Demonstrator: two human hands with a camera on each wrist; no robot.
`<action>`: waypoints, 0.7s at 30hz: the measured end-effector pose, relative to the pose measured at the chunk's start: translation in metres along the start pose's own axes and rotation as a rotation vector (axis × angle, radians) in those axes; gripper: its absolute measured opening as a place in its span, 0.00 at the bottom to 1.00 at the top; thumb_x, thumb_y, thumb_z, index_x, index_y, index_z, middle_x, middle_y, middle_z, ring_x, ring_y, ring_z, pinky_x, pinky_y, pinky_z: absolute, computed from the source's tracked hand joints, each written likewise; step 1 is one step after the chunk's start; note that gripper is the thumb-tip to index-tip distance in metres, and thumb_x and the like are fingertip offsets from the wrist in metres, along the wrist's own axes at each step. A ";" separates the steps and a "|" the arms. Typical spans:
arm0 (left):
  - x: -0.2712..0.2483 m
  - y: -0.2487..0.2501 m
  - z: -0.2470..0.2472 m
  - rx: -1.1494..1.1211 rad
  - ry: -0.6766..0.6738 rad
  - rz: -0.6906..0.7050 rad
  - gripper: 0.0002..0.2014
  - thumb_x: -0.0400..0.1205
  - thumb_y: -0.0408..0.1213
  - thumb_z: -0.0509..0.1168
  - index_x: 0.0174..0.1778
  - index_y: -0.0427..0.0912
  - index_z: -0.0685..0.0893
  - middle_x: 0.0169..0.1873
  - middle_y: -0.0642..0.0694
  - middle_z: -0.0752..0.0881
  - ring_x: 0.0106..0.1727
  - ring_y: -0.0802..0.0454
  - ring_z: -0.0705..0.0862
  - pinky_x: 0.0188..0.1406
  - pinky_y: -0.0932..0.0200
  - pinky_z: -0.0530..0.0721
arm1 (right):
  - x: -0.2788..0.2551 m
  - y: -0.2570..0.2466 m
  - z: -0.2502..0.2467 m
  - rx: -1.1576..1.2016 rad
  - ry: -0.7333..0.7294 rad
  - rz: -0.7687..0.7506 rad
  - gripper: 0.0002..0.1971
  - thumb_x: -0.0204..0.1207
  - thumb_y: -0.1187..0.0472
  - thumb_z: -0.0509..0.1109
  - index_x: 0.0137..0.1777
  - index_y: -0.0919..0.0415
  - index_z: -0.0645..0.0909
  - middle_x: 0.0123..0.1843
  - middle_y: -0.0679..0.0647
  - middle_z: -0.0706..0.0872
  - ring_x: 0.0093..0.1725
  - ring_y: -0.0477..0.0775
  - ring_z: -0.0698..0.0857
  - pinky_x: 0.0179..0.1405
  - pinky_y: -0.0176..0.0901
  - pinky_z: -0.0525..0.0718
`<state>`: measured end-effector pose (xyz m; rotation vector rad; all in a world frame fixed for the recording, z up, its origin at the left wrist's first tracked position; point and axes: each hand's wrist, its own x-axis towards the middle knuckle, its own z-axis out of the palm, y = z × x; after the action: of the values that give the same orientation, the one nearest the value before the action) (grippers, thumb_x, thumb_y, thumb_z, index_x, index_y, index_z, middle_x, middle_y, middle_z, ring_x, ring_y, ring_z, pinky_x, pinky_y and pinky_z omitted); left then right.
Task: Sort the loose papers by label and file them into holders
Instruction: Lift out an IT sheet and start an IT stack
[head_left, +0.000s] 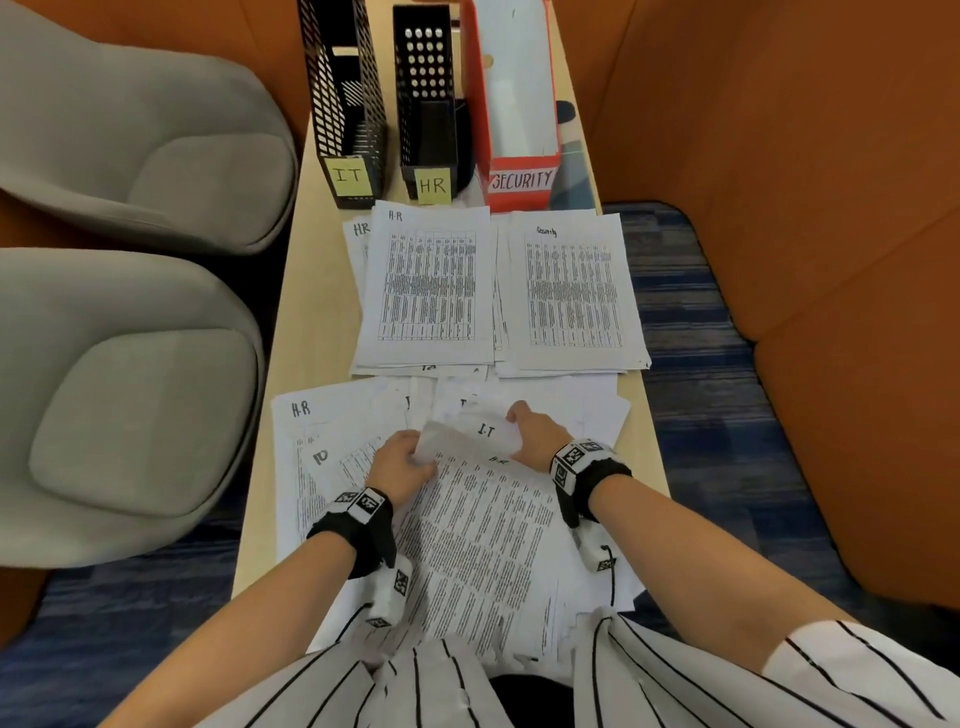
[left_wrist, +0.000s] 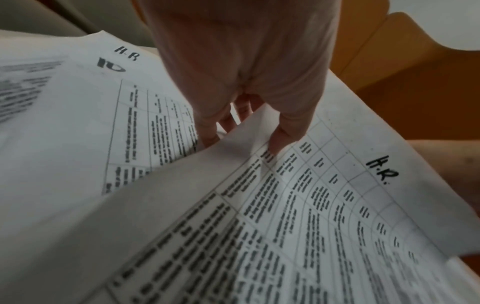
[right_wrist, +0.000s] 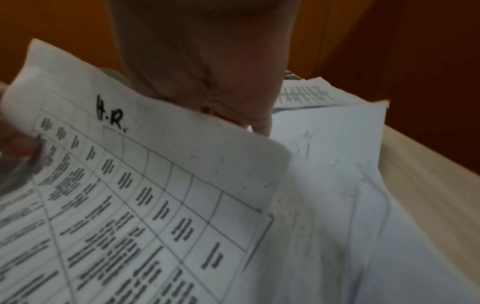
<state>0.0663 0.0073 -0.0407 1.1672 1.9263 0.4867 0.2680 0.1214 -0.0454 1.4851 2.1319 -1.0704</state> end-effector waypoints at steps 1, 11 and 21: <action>-0.002 0.001 0.000 -0.001 -0.017 0.010 0.20 0.72 0.30 0.72 0.61 0.38 0.85 0.67 0.44 0.78 0.67 0.45 0.77 0.65 0.57 0.72 | -0.001 0.000 0.002 -0.027 0.014 -0.012 0.28 0.73 0.63 0.72 0.70 0.57 0.64 0.51 0.55 0.79 0.57 0.63 0.82 0.52 0.52 0.78; -0.018 -0.006 -0.001 0.151 -0.127 0.277 0.03 0.70 0.30 0.71 0.37 0.41 0.86 0.57 0.48 0.82 0.60 0.51 0.78 0.62 0.58 0.77 | -0.007 0.007 0.003 -0.293 0.071 -0.174 0.28 0.72 0.54 0.72 0.73 0.52 0.74 0.83 0.53 0.59 0.80 0.60 0.60 0.74 0.58 0.70; -0.001 -0.010 -0.001 0.072 -0.136 0.165 0.13 0.72 0.31 0.70 0.52 0.41 0.84 0.68 0.50 0.75 0.59 0.54 0.78 0.62 0.62 0.75 | -0.015 0.005 -0.005 -0.113 0.205 -0.221 0.12 0.63 0.68 0.65 0.33 0.52 0.65 0.30 0.48 0.74 0.33 0.54 0.73 0.40 0.42 0.68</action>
<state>0.0602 0.0014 -0.0461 1.3771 1.7522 0.4159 0.2795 0.1164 -0.0346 1.3843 2.5022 -0.8816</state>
